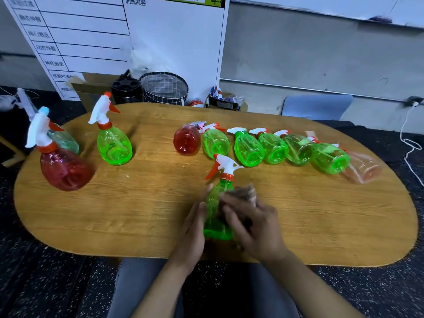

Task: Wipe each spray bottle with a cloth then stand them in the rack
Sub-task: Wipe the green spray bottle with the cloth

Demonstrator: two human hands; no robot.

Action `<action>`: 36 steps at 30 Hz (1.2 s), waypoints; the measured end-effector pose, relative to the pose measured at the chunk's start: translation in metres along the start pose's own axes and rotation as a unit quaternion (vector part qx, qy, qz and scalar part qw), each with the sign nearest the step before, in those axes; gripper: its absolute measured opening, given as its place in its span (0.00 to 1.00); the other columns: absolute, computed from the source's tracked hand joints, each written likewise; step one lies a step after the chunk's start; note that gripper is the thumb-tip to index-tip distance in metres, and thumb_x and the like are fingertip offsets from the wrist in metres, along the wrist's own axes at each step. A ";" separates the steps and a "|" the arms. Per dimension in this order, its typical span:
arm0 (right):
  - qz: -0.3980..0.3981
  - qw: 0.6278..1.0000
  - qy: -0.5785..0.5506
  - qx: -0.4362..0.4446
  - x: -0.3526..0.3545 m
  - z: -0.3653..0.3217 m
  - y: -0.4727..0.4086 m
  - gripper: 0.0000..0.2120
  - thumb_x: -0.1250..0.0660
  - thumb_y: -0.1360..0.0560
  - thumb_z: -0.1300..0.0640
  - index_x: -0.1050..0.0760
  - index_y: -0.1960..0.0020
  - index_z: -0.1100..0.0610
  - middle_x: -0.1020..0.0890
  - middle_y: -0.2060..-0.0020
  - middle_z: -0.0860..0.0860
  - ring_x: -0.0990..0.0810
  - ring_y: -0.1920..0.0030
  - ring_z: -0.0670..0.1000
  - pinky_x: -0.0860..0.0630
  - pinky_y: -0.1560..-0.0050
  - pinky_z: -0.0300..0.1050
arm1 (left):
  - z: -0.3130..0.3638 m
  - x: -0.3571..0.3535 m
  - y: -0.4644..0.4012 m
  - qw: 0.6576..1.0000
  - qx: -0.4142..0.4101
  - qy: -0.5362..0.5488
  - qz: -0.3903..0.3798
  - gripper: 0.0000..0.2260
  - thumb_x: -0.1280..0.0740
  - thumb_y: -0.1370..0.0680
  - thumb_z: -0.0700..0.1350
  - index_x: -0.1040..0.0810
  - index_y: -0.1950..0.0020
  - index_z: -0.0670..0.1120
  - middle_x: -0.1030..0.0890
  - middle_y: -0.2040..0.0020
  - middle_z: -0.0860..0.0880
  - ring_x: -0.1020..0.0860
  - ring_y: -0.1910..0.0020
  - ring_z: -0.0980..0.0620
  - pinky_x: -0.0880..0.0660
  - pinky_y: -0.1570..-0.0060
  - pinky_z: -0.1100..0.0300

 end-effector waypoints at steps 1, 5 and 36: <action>0.021 0.998 0.007 -0.051 0.003 0.011 -0.012 0.14 0.34 0.17 0.45 0.17 0.34 0.44 0.15 0.45 0.51 0.14 0.50 0.47 0.17 0.51 0.49 | -0.001 0.000 0.001 1.000 0.004 -0.002 -0.006 0.23 0.43 0.16 0.66 0.28 0.21 0.65 0.27 0.21 0.56 0.31 0.20 0.51 0.35 0.21 0.36; 0.000 0.989 0.081 -0.127 -0.017 0.038 -0.027 0.17 0.37 0.19 0.39 0.18 0.35 0.41 0.13 0.47 0.48 0.15 0.51 0.47 0.18 0.50 0.52 | 0.001 0.001 0.001 1.000 0.003 -0.009 -0.018 0.26 0.43 0.18 0.71 0.32 0.21 0.68 0.31 0.19 0.59 0.33 0.19 0.51 0.33 0.23 0.33; 0.045 0.979 0.075 -0.183 0.044 0.052 0.004 0.10 0.33 0.18 0.45 0.18 0.51 0.49 0.19 0.62 0.39 0.20 0.57 0.44 0.28 0.57 0.44 | 0.004 0.000 0.005 0.997 0.029 0.074 -0.013 0.23 0.41 0.18 0.62 0.31 0.22 0.68 0.23 0.26 0.52 0.17 0.35 0.43 0.16 0.56 0.43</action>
Point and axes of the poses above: each hand's wrist, its own y-axis away from the middle knuckle, its own x-axis out of the back of the hand, z = x × y, the point moved 8 cm from there along -y, towards the middle knuckle
